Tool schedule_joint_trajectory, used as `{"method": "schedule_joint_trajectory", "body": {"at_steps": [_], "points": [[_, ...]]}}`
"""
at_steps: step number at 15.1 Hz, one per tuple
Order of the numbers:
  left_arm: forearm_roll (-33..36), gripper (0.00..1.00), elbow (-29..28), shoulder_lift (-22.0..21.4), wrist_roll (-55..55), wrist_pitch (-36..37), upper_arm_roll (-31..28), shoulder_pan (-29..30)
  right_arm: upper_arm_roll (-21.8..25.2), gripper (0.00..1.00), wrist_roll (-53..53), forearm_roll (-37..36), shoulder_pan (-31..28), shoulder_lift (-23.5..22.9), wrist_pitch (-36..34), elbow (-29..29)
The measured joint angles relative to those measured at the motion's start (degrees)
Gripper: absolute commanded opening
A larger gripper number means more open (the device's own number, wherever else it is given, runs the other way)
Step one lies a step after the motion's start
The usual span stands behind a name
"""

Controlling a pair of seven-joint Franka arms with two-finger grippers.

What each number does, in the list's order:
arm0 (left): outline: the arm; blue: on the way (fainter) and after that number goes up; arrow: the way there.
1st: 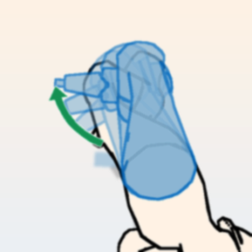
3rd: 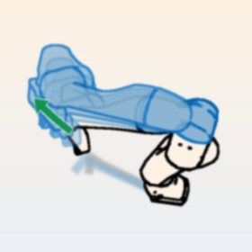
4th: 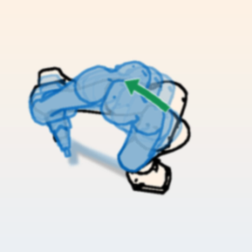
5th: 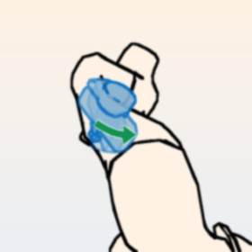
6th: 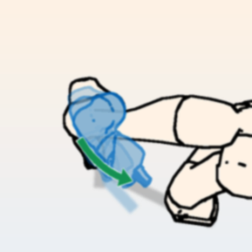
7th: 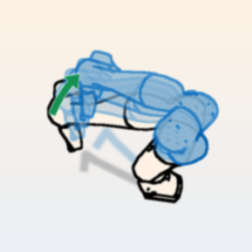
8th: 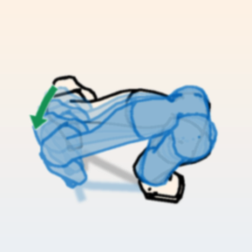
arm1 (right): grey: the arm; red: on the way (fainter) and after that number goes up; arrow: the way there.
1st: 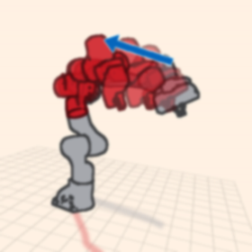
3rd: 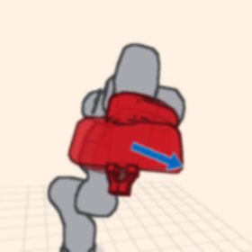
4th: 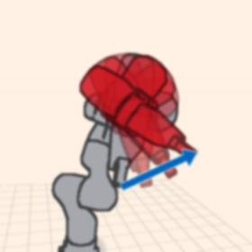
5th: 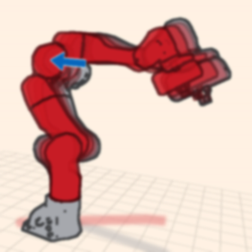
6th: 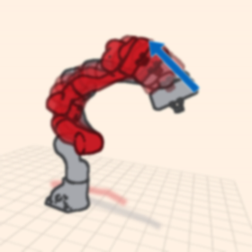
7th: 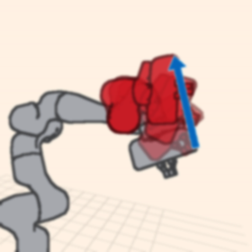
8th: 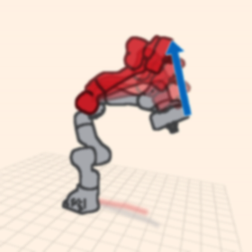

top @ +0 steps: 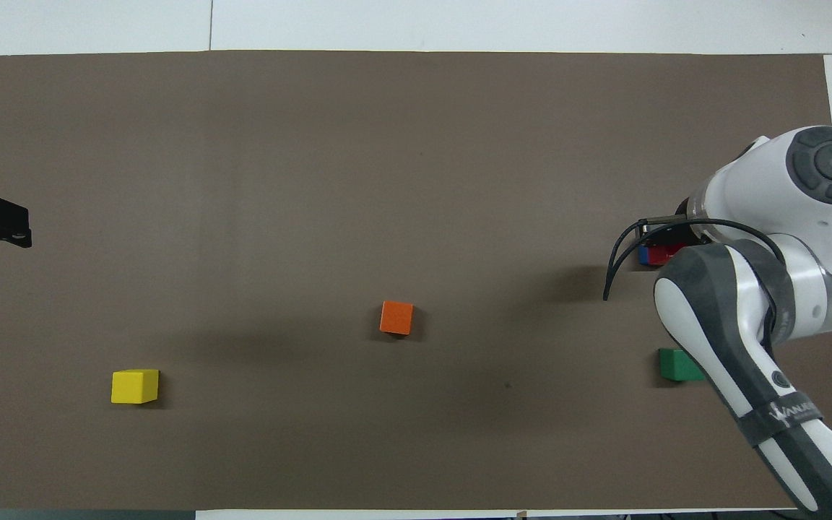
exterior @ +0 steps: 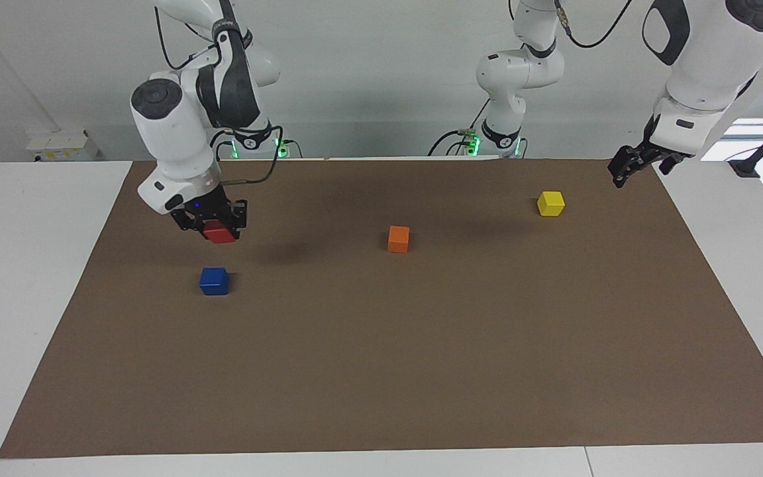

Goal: Transfer red block to right arm and stack on blue block
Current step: 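Carry the red cube with the right gripper toward the blue cube, then lower the red cube onto the blue cube with the right gripper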

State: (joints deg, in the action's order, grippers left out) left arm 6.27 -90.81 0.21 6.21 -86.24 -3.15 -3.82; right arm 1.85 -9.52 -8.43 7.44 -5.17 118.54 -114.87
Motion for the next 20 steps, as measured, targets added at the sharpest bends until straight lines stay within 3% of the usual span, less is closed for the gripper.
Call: {"method": "schedule_joint_trajectory", "body": {"at_steps": [9,20], "points": [[-3.77,1.00,2.72,0.56,-3.69,2.81,0.50,-2.45,0.11,0.00,-3.26,-4.04,-2.05,-4.27,7.80,-3.21],[-6.10,1.00,2.91,0.85,-3.92,2.55,0.21,-2.64,0.15,0.00,-4.19,-5.21,-2.62,-4.53,11.58,-5.26]]}}
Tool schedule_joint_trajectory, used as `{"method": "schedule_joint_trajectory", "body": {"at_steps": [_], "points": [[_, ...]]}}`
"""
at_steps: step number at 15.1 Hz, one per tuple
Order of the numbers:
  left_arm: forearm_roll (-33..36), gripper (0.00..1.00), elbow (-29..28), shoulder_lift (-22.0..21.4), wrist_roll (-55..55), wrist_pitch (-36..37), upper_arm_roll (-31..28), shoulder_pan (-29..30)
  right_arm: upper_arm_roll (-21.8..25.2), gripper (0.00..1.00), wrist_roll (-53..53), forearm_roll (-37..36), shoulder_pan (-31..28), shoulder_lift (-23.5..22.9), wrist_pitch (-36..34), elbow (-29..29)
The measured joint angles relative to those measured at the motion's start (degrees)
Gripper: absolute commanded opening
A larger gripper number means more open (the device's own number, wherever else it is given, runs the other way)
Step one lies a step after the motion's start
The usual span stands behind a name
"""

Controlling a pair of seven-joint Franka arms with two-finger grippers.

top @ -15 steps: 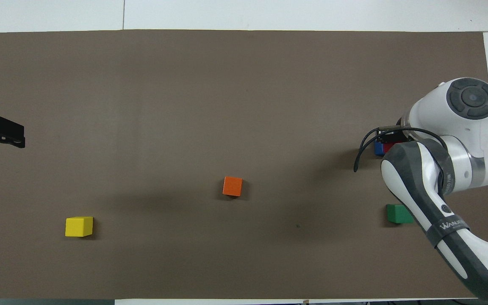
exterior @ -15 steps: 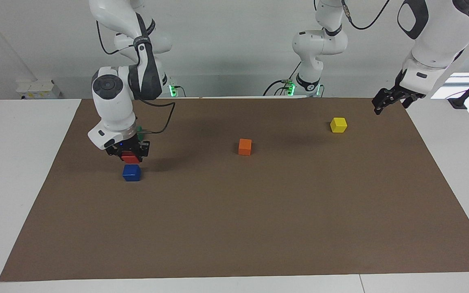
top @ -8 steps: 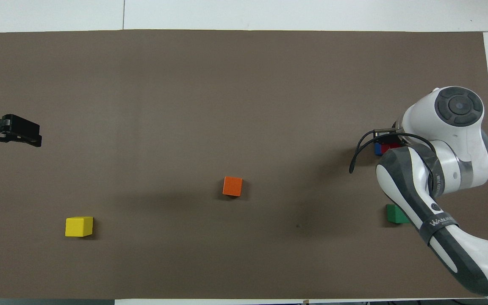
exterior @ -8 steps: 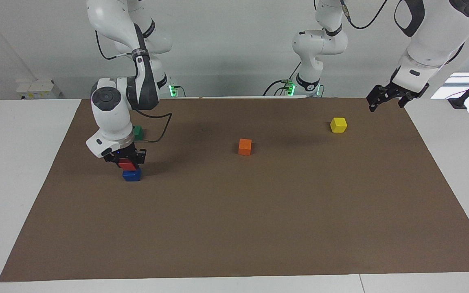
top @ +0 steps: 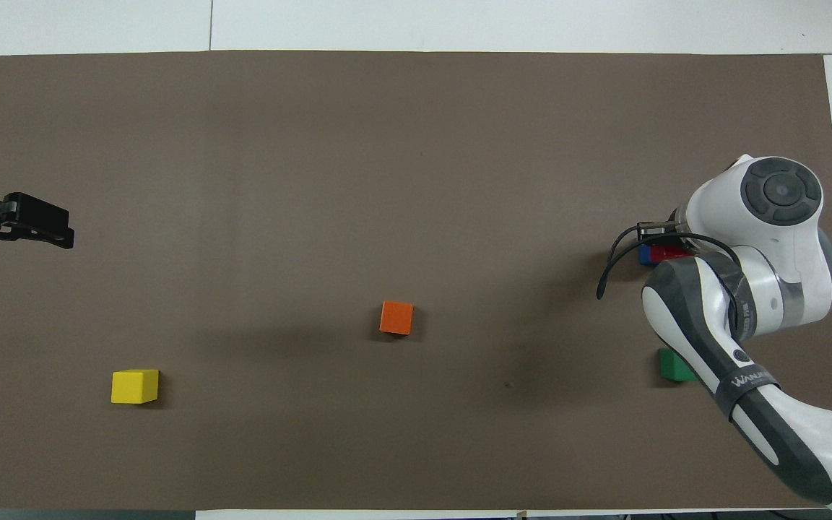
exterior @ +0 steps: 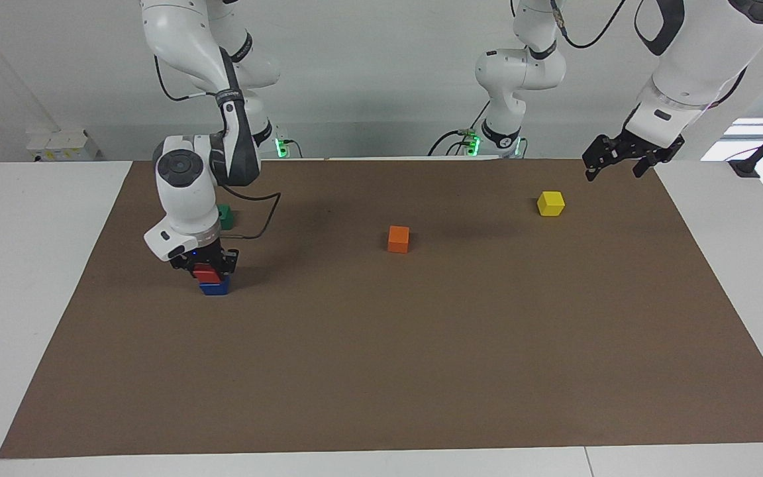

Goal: Transfer red block to right arm and stack on blue block
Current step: 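Lower the red cube onto the blue cube with the right gripper, then open the right gripper and withdraw it from the stacked cubes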

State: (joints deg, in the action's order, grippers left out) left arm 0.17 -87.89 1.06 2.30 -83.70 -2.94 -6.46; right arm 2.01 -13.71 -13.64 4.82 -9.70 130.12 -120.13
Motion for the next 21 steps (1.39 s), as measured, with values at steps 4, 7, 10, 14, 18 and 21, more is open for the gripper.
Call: {"method": "schedule_joint_trajectory", "body": {"at_steps": [4,7,10,14,18,21], "points": [[-0.22,1.00,0.00,0.00,0.00,-0.16,0.05,-0.01,0.01,0.88,-0.60,-0.02,-0.38,0.00,0.03,-0.01],[-0.22,1.00,-0.23,0.00,0.00,-0.13,-0.08,0.00,0.02,1.00,-0.72,-0.02,-0.87,0.00,0.07,-0.01],[-0.22,1.00,-0.25,0.00,0.00,-0.13,-0.24,0.01,0.02,1.00,-1.83,-0.02,-0.94,0.00,0.11,0.00],[-0.23,1.00,-0.25,0.00,0.00,-0.13,-0.24,0.01,0.03,1.00,-1.95,-0.02,-0.95,0.14,-0.27,0.97],[-0.23,1.00,-0.25,0.00,0.00,-0.13,-0.24,0.01,0.02,1.00,3.53,0.45,-0.98,1.89,-10.72,9.22],[-0.23,1.00,-0.25,0.00,0.00,-0.13,-0.24,0.01,0.15,1.00,12.36,8.67,-2.57,4.79,-18.68,16.62]]}}
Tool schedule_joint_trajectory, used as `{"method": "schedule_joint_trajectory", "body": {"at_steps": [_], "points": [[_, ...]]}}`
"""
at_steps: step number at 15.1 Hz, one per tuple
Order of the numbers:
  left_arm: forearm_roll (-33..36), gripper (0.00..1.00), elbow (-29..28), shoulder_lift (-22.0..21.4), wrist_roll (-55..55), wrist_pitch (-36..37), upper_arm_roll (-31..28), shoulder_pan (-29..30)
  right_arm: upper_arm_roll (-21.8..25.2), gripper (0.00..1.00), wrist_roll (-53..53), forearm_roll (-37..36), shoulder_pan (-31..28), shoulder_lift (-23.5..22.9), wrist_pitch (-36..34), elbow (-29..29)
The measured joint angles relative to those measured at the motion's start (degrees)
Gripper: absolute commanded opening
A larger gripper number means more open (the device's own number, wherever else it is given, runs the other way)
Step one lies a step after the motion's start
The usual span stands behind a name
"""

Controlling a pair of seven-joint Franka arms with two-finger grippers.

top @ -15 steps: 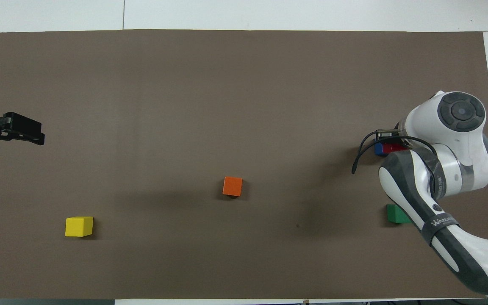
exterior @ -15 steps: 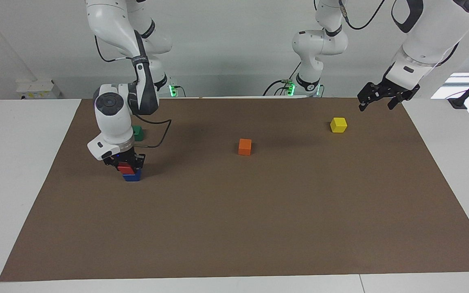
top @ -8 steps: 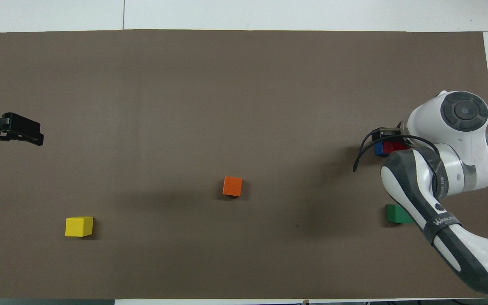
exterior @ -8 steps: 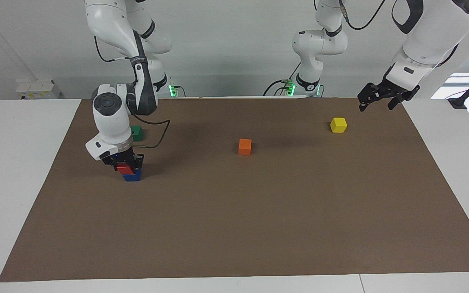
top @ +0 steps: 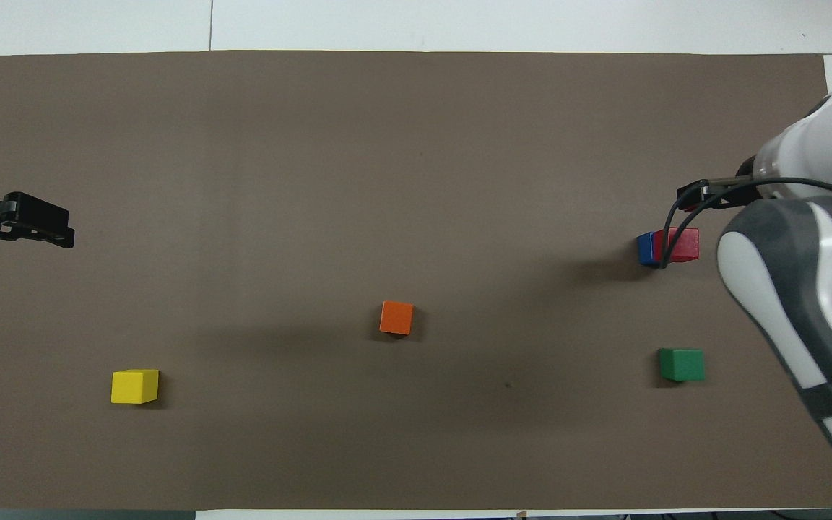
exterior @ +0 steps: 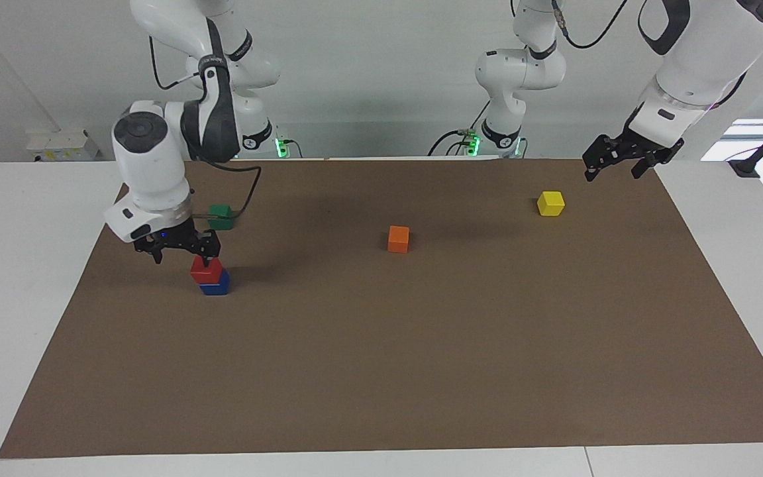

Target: Transfer red block to right arm and stack on blue block

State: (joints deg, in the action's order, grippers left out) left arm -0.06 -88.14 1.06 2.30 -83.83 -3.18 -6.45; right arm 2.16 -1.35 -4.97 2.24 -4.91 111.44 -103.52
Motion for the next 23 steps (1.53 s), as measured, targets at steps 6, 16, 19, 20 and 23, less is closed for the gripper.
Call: {"method": "schedule_joint_trajectory", "body": {"at_steps": [6,16,19,20,23], "points": [[0.00,1.00,0.00,0.00,0.00,0.00,0.00,0.00,-0.48,1.00,4.92,3.52,-1.68,5.06,-21.61,11.73],[0.00,1.00,0.00,0.00,0.00,0.00,0.00,0.00,-0.33,1.00,6.44,3.52,-2.17,6.31,-30.54,13.28],[0.00,1.00,0.00,0.00,0.00,0.00,0.00,0.00,-0.31,1.00,6.44,3.52,-2.34,6.47,-25.44,12.28],[0.00,1.00,0.00,0.00,0.00,0.00,0.00,0.00,-0.31,1.00,6.44,3.52,-2.40,6.69,-24.70,11.96],[0.00,1.00,0.00,0.00,0.00,0.00,0.00,0.00,-0.30,1.00,6.44,3.52,-2.44,9.52,-24.68,9.41]]}}
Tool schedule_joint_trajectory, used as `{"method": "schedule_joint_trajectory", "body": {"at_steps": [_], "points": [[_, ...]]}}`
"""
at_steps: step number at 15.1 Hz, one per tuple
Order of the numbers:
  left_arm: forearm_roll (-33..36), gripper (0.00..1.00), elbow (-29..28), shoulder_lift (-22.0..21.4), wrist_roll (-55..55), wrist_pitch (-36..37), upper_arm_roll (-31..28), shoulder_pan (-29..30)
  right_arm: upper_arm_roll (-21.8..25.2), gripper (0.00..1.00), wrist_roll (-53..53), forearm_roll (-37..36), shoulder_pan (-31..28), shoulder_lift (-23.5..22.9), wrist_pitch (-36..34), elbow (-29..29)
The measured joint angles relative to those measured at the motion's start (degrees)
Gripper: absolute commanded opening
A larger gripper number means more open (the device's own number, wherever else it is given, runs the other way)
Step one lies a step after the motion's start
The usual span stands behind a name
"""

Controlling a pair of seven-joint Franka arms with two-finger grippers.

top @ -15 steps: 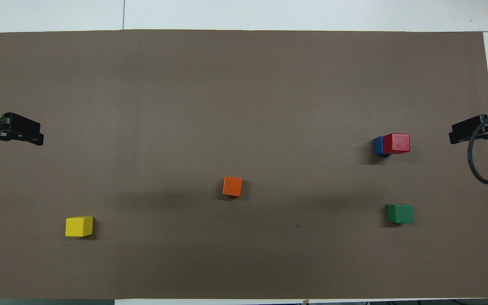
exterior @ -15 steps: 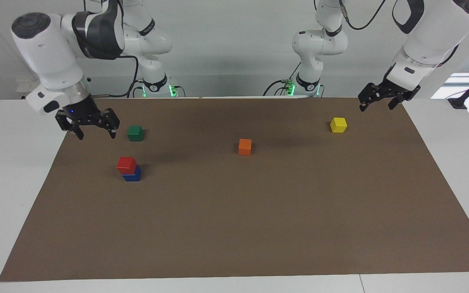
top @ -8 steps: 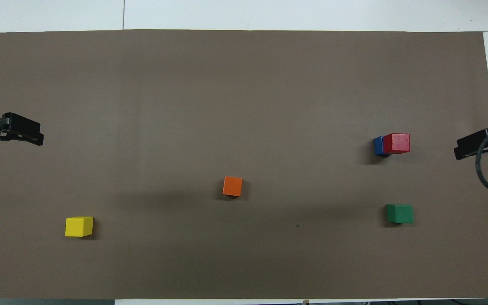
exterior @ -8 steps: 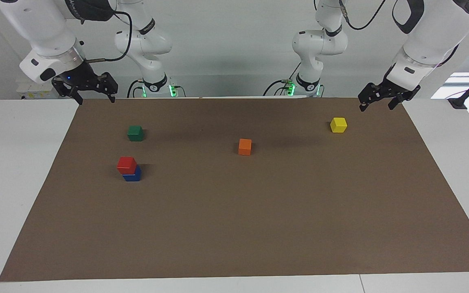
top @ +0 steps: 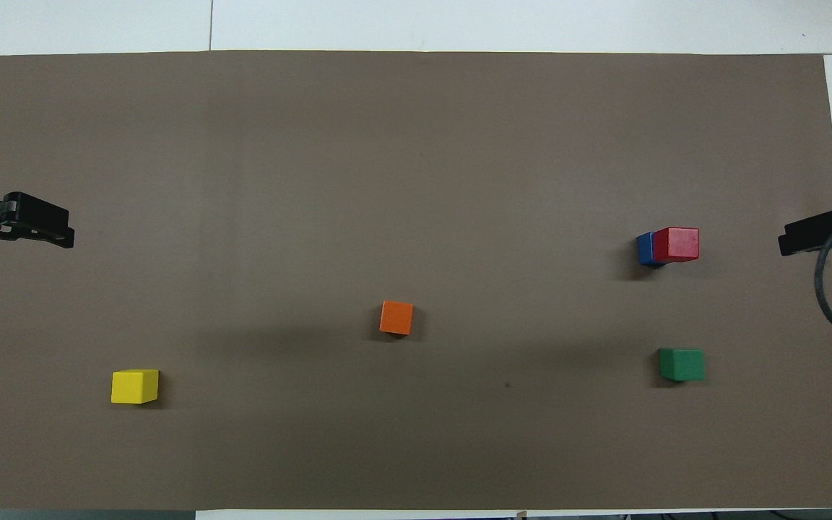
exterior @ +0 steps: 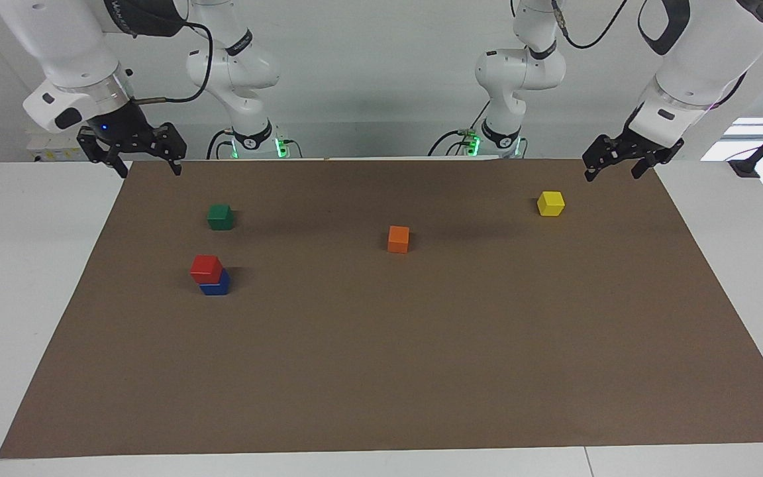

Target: Transfer red block to right arm and stack on blue block

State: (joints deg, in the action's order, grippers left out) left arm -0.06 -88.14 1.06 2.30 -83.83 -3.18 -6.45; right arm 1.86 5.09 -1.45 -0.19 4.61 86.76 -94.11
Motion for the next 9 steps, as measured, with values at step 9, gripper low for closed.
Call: {"method": "schedule_joint_trajectory", "body": {"at_steps": [9], "points": [[0.00,1.00,0.00,0.00,0.00,0.00,0.00,0.00,0.69,1.00,0.00,0.00,-0.26,2.07,0.22,-2.33]]}}
